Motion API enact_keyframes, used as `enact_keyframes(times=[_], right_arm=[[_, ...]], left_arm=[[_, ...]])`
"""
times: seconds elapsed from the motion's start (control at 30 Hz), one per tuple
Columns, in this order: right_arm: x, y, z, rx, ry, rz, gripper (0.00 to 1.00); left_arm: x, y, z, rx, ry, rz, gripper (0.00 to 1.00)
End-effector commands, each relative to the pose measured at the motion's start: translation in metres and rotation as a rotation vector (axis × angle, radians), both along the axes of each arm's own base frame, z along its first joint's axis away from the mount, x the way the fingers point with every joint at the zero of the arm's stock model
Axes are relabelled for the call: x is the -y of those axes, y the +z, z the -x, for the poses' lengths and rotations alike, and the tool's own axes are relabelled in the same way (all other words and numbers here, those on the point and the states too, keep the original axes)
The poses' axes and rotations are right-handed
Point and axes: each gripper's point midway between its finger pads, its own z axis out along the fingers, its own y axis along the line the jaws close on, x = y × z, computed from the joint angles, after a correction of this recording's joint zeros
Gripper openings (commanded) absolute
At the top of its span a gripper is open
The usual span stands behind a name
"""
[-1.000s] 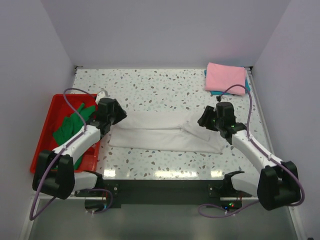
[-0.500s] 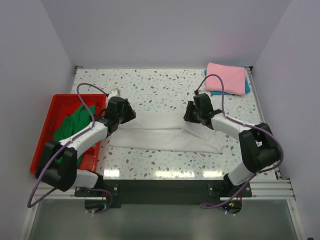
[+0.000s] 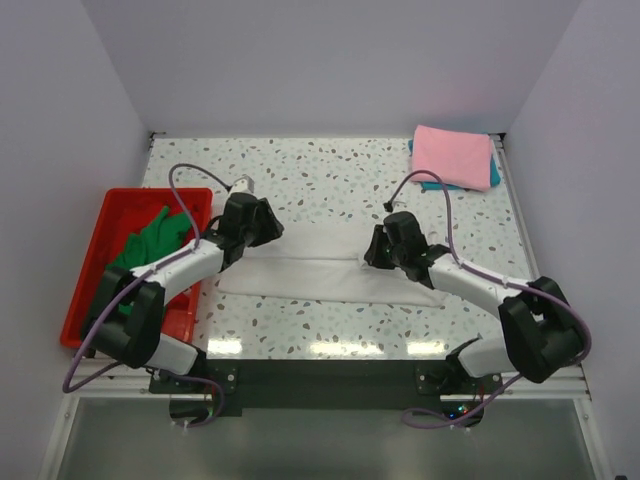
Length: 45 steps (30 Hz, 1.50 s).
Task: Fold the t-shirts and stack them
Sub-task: Fold the tshirt
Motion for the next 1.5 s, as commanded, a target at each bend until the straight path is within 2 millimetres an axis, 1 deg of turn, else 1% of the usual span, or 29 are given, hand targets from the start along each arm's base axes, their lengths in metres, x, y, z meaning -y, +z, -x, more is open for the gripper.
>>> enact_keyframes(times=[0.0,0.03,0.1,0.13,0.17,0.2,0.23,0.27,0.3,0.33,0.37,0.4,0.43,0.47,0.5,0.53,0.57,0.6,0.67,0.7,0.73,0.8,0.83,0.93,1.07,1.1,1.13,1.27,1.47], right_arm=[[-0.015,0.016,0.006,0.053,0.021,-0.081,0.21],[-0.016,0.011,0.013,0.038,0.028,-0.082,0.21],[-0.017,0.010,0.020,0.036,0.042,-0.085,0.20],[-0.019,0.010,0.024,0.034,0.048,-0.087,0.20],[-0.020,0.010,0.026,0.037,0.054,-0.089,0.20],[-0.020,0.010,0.031,0.037,0.060,-0.094,0.20],[-0.020,0.011,0.033,0.040,0.062,-0.097,0.21],[-0.020,0.011,0.035,0.042,0.066,-0.100,0.20],[-0.018,0.009,0.040,0.036,0.071,-0.096,0.21],[-0.017,0.016,0.041,0.054,0.071,-0.106,0.21],[-0.014,0.017,0.045,0.051,0.069,-0.098,0.21],[-0.010,0.020,0.047,0.057,0.062,-0.094,0.21],[-0.002,0.035,0.045,0.108,0.031,-0.094,0.21],[0.007,0.036,0.049,0.102,0.012,-0.062,0.22],[0.014,0.045,0.047,0.126,-0.013,-0.048,0.23],[0.027,0.051,0.044,0.152,-0.066,-0.014,0.24],[0.040,0.058,0.048,0.162,-0.103,0.019,0.24],[0.048,0.070,0.046,0.187,-0.138,0.034,0.24],[0.071,0.079,0.047,0.210,-0.213,0.099,0.24],[0.075,0.089,0.045,0.225,-0.234,0.103,0.24],[0.084,0.090,0.045,0.220,-0.262,0.136,0.24],[0.089,0.099,0.041,0.226,-0.285,0.148,0.24],[0.091,0.100,0.039,0.224,-0.293,0.158,0.24],[0.097,0.107,0.033,0.224,-0.308,0.175,0.24],[0.104,0.106,0.024,0.206,-0.321,0.160,0.24],[0.113,0.103,0.021,0.194,-0.347,0.158,0.24],[0.111,0.098,0.020,0.170,-0.327,0.140,0.23],[0.122,0.087,0.012,0.137,-0.344,0.125,0.23],[0.122,0.070,0.004,0.091,-0.333,0.116,0.23]], left_arm=[[0.039,0.030,-0.020,0.113,-0.118,0.062,0.55],[0.052,0.022,-0.017,0.098,-0.161,0.064,0.54],[0.070,0.028,-0.021,0.114,-0.212,0.080,0.55],[0.083,0.021,-0.019,0.099,-0.245,0.075,0.55],[0.092,0.028,-0.023,0.121,-0.263,0.082,0.55],[0.100,0.028,-0.023,0.125,-0.284,0.078,0.55],[0.112,0.022,-0.020,0.111,-0.313,0.076,0.55],[0.122,0.030,-0.024,0.136,-0.329,0.088,0.55],[0.129,0.031,-0.024,0.143,-0.345,0.088,0.55],[0.141,0.025,-0.021,0.137,-0.382,0.084,0.55],[0.152,0.036,-0.025,0.170,-0.398,0.095,0.55],[0.159,0.038,-0.026,0.184,-0.419,0.092,0.55],[0.169,0.031,-0.024,0.179,-0.444,0.086,0.55],[0.180,0.040,-0.029,0.210,-0.461,0.097,0.55],[0.191,0.040,-0.027,0.218,-0.494,0.094,0.55],[0.198,0.028,-0.028,0.199,-0.510,0.086,0.55],[0.208,0.035,-0.034,0.218,-0.524,0.094,0.54],[0.219,0.019,-0.030,0.191,-0.558,0.086,0.52],[0.234,0.019,-0.033,0.192,-0.578,0.087,0.51],[0.243,0.015,-0.028,0.185,-0.595,0.085,0.49],[0.250,0.006,-0.027,0.171,-0.608,0.082,0.48],[0.261,-0.001,-0.019,0.157,-0.631,0.081,0.44],[0.265,-0.010,-0.017,0.142,-0.639,0.074,0.42],[0.275,-0.015,-0.004,0.137,-0.677,0.070,0.34],[0.280,-0.012,0.011,0.153,-0.711,0.057,0.30],[0.281,-0.009,0.015,0.160,-0.725,0.063,0.29],[0.281,-0.011,0.019,0.157,-0.736,0.064,0.29],[0.282,-0.012,0.034,0.163,-0.785,0.040,0.27],[0.274,-0.016,0.048,0.164,-0.807,0.021,0.26]])
